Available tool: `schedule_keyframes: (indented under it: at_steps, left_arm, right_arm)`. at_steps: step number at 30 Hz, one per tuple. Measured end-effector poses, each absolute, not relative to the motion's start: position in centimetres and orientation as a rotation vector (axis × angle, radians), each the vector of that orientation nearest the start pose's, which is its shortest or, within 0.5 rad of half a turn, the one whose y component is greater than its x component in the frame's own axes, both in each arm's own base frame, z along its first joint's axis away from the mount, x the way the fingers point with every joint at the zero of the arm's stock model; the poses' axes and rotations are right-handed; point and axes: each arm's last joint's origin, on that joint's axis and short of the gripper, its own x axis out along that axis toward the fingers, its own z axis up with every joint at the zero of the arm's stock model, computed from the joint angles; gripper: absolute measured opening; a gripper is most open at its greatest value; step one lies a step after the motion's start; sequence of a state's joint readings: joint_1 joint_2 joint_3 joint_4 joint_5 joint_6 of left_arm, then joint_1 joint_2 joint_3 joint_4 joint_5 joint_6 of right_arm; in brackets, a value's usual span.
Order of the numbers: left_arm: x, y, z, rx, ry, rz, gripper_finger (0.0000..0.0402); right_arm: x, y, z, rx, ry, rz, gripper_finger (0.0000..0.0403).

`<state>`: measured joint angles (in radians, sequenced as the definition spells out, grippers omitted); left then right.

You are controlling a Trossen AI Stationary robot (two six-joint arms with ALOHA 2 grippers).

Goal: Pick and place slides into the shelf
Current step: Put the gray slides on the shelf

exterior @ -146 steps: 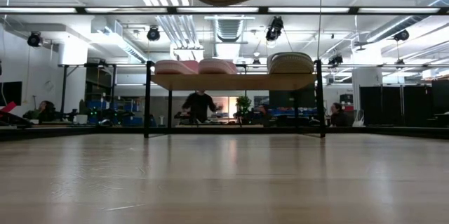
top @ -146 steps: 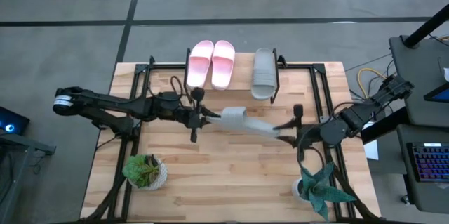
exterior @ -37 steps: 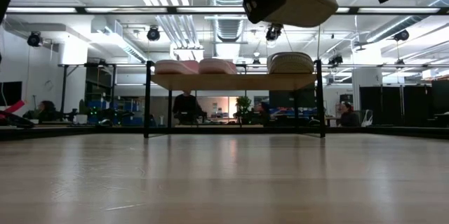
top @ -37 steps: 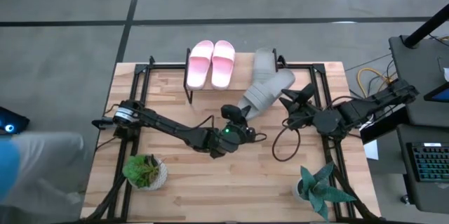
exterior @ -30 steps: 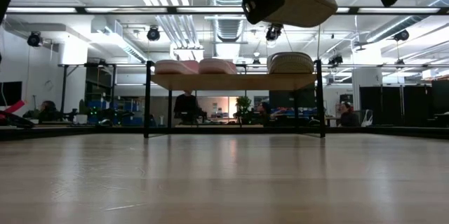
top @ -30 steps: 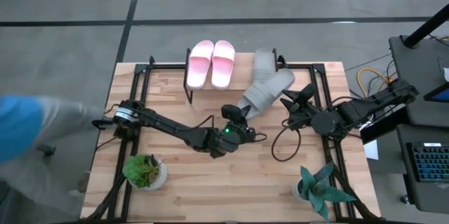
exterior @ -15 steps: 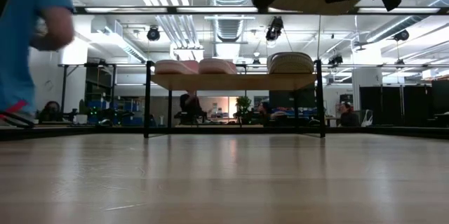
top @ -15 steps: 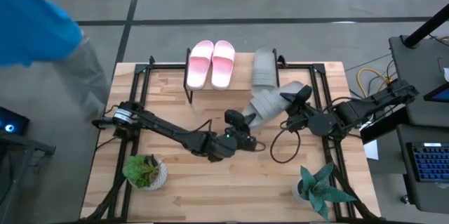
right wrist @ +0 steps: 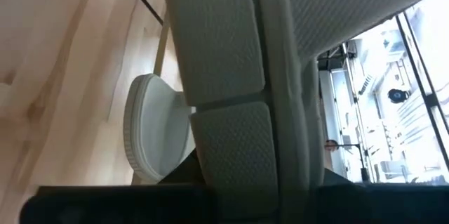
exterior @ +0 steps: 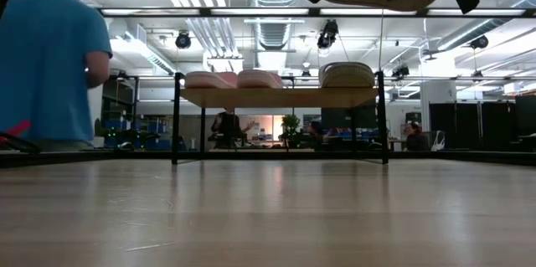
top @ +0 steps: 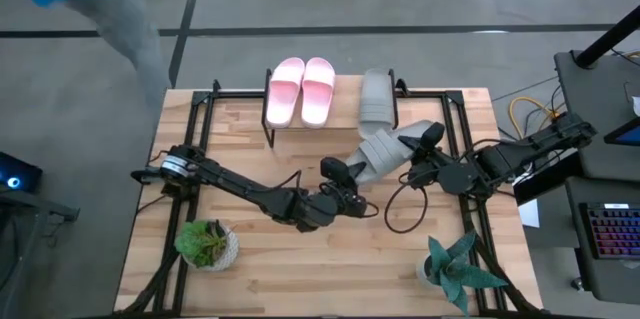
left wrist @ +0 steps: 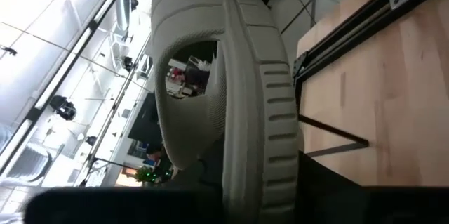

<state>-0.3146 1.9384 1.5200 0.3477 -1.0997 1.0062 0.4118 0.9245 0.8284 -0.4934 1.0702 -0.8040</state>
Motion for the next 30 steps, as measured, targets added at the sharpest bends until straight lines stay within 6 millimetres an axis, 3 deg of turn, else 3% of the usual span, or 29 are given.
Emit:
schedule_keyframes:
  at_steps: [5, 11, 18, 22, 30]
  left_arm:
    - [41.7, -12.3, 30.9, 1.062, 0.496, 0.695, 0.0089]
    - [38.2, -13.7, 32.7, 1.14, 0.52, 0.606, 0.0109]
    - [34.5, -13.4, 37.0, 1.113, 0.346, 0.379, 0.0111]
    - [34.3, -11.8, 38.1, 1.065, 0.303, 0.368, 0.0111]
    - [35.8, -9.6, 36.7, 1.061, 0.348, 0.286, 0.0111]
  right_arm:
    - [17.3, 4.8, 30.4, -1.16, 0.698, -0.436, 0.0049]
    - [17.0, 4.7, 30.5, -1.15, 0.697, -0.435, 0.0049]
    - [17.3, 5.1, 30.3, -1.103, 0.654, -0.265, 0.0049]
    - [17.5, 5.2, 30.1, -1.1, 0.655, -0.263, 0.0049]
    - [17.6, 5.2, 30.3, -1.113, 0.643, -0.262, 0.0049]
